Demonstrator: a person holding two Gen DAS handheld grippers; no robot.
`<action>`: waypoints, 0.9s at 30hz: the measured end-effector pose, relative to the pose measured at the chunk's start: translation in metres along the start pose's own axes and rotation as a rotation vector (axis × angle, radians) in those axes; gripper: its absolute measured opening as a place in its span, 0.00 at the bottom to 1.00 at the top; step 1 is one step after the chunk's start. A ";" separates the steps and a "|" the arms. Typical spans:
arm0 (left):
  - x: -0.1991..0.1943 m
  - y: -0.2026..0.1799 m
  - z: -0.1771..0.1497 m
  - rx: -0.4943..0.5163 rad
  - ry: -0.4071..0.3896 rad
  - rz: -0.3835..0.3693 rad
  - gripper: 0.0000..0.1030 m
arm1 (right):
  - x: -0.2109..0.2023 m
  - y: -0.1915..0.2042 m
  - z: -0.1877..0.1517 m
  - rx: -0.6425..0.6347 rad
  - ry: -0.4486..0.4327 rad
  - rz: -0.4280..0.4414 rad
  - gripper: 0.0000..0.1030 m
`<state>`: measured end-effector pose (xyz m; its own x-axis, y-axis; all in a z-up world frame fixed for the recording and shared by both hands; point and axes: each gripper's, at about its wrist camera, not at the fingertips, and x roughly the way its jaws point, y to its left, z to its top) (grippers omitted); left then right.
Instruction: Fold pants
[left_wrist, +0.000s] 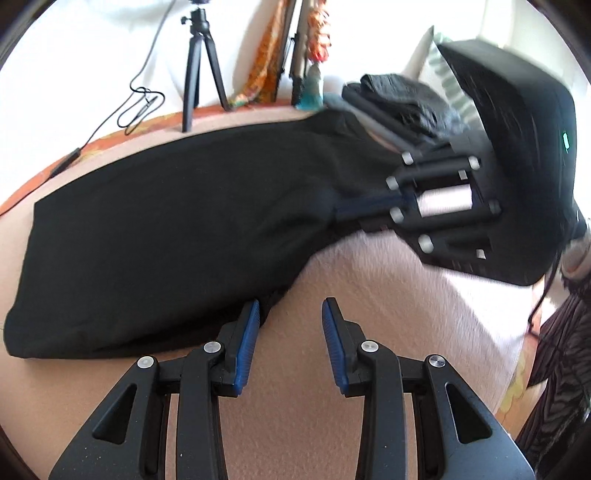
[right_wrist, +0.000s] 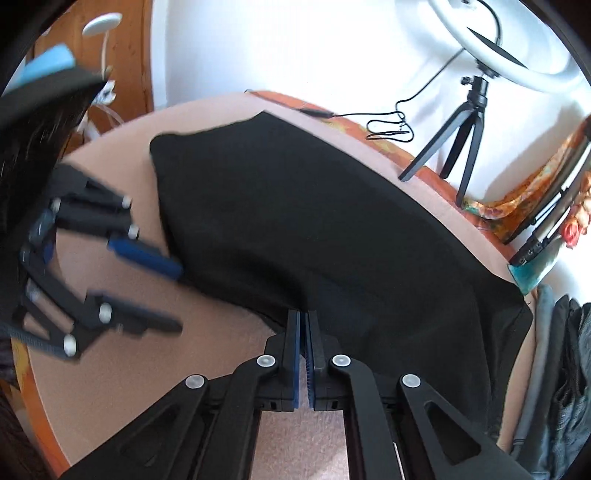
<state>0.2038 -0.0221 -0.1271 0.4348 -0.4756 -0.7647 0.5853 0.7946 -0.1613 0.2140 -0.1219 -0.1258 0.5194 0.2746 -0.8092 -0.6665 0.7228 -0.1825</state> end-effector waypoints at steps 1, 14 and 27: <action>0.002 0.000 0.000 -0.004 0.004 -0.013 0.32 | -0.001 -0.001 -0.002 0.009 0.002 0.012 0.00; -0.033 -0.021 -0.008 0.099 0.005 -0.042 0.32 | -0.072 -0.083 -0.086 0.502 -0.101 0.056 0.40; 0.000 -0.121 0.049 0.329 -0.084 -0.043 0.34 | -0.111 -0.176 -0.134 0.797 -0.200 0.034 0.62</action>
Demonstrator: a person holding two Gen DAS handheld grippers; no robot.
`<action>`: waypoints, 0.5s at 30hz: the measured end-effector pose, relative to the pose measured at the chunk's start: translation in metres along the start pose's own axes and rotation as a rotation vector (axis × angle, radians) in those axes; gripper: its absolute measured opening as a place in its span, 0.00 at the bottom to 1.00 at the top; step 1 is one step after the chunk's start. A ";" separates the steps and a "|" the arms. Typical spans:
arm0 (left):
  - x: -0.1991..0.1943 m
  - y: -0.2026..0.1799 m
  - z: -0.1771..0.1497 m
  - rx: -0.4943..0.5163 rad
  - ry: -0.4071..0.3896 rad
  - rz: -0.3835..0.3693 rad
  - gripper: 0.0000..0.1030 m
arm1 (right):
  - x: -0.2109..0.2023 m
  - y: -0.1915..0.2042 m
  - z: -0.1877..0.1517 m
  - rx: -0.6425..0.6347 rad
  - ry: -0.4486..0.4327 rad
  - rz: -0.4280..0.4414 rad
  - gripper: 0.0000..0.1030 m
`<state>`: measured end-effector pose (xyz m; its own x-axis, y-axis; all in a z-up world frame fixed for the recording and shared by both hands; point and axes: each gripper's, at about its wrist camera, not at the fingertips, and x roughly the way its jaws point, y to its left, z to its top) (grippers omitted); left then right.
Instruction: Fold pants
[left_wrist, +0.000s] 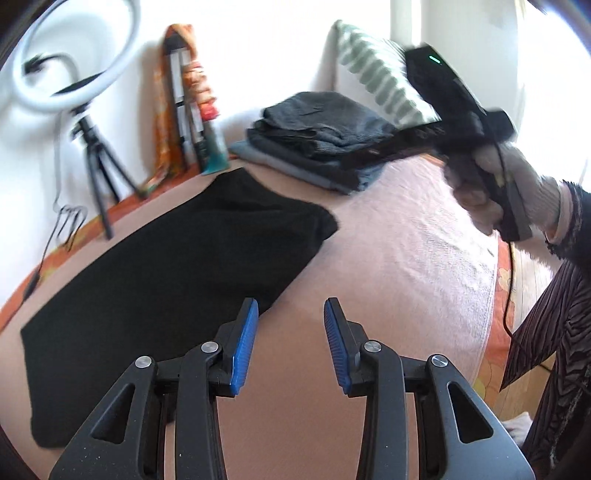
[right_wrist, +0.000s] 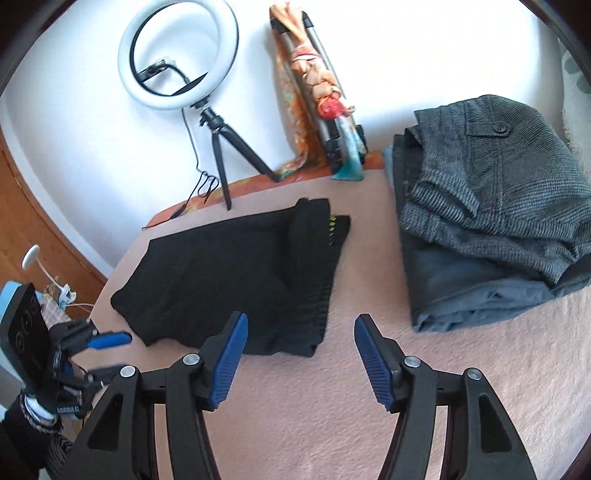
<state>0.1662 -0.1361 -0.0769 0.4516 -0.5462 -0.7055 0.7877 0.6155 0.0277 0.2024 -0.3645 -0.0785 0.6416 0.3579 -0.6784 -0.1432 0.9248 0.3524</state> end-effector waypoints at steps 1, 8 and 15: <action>0.007 -0.008 0.007 0.024 0.001 -0.005 0.34 | 0.002 -0.007 0.006 0.007 -0.003 0.006 0.62; 0.062 -0.037 0.048 0.125 0.032 -0.013 0.36 | 0.034 -0.013 0.063 0.016 -0.024 0.064 0.60; 0.107 -0.037 0.055 0.162 0.098 -0.015 0.37 | 0.088 -0.025 0.100 0.051 -0.033 0.139 0.54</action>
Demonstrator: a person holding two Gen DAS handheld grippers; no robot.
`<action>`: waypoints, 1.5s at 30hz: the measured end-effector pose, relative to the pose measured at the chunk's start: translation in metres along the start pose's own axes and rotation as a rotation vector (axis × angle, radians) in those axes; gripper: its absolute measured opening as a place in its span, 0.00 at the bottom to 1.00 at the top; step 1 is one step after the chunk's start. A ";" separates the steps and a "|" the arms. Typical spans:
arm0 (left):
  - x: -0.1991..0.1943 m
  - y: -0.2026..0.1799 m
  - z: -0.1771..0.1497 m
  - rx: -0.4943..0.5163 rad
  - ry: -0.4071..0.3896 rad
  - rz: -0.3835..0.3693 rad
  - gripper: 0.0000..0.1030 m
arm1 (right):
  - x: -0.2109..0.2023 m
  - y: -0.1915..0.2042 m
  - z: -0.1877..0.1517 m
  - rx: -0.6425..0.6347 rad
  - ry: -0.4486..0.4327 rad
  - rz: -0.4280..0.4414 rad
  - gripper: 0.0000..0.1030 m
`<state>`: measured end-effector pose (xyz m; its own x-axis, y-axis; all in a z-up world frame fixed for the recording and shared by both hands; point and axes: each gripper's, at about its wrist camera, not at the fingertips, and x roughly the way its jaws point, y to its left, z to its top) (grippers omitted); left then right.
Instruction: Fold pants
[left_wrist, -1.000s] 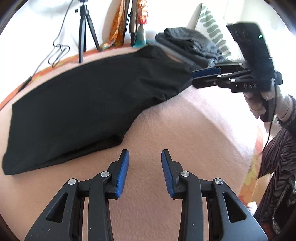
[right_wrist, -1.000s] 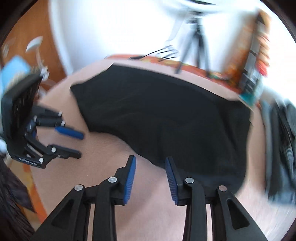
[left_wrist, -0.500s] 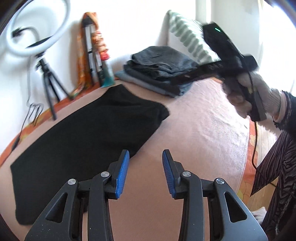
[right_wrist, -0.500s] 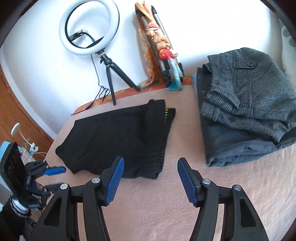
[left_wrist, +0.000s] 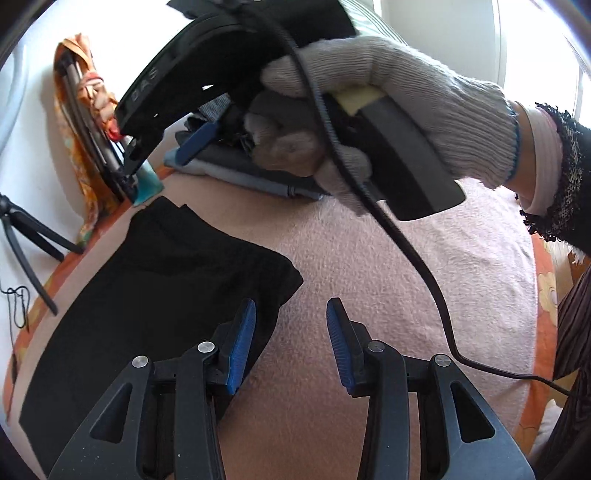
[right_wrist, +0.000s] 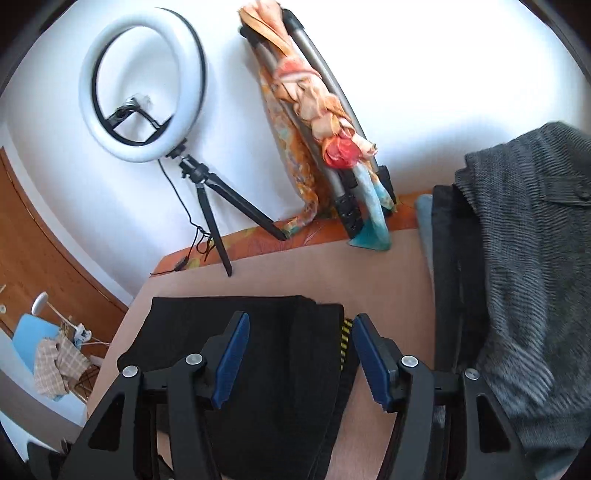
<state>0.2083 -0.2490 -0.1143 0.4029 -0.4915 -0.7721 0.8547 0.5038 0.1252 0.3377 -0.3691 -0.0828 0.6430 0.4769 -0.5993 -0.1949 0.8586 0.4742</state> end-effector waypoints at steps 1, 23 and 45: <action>0.003 0.002 -0.001 0.000 0.005 -0.005 0.37 | 0.009 -0.003 0.001 0.005 0.016 0.008 0.50; 0.019 -0.014 -0.002 0.056 0.016 0.035 0.38 | 0.056 -0.015 0.013 0.015 0.081 -0.141 0.28; -0.021 0.036 -0.007 -0.267 -0.167 -0.090 0.14 | 0.023 -0.011 -0.008 0.146 0.211 0.020 0.74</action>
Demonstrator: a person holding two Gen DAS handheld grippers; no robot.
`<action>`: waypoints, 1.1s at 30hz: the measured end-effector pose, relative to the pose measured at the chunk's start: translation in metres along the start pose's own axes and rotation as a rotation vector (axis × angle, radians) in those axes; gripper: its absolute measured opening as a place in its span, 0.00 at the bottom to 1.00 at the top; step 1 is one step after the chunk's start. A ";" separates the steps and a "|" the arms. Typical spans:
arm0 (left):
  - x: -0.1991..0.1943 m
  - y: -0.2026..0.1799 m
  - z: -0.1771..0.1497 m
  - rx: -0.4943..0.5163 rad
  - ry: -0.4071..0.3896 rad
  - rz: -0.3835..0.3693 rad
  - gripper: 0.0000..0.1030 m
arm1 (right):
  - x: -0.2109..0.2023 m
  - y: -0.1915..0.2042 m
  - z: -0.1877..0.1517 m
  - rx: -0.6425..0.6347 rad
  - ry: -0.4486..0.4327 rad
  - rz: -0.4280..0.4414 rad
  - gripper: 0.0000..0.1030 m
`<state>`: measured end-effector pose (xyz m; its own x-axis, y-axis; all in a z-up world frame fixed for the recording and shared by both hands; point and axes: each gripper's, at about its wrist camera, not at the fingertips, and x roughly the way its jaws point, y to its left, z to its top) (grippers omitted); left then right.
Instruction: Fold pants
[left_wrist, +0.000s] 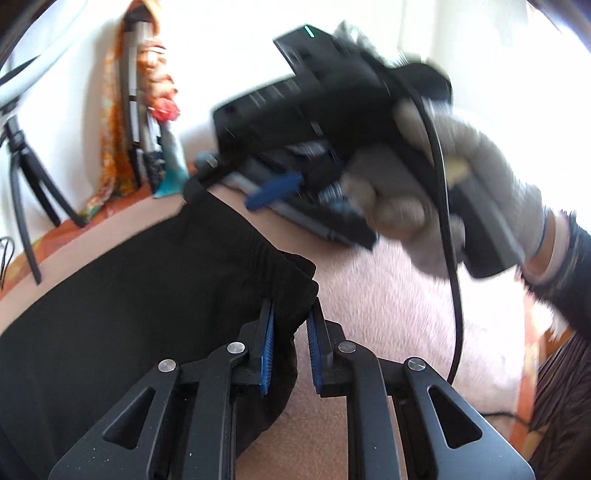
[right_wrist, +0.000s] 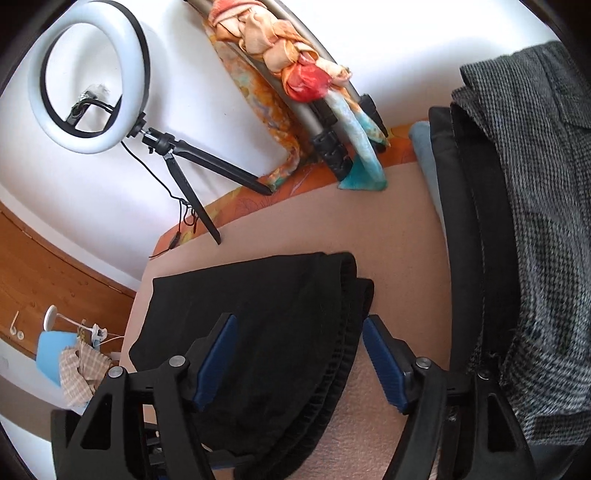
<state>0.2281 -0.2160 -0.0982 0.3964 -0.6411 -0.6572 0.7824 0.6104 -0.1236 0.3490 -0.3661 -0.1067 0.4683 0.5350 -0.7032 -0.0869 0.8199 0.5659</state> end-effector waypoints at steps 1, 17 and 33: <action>-0.001 0.005 0.002 -0.016 -0.012 -0.004 0.14 | 0.001 0.001 -0.001 0.000 0.005 -0.007 0.76; -0.007 0.017 0.006 -0.022 -0.048 -0.030 0.14 | 0.036 -0.022 -0.011 0.260 0.039 0.098 0.55; -0.078 0.035 0.000 -0.104 -0.171 -0.004 0.14 | -0.007 0.063 -0.002 0.124 -0.112 0.085 0.15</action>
<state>0.2246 -0.1448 -0.0511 0.4763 -0.7078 -0.5217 0.7338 0.6468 -0.2077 0.3387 -0.3177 -0.0671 0.5591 0.5700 -0.6021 -0.0244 0.7372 0.6752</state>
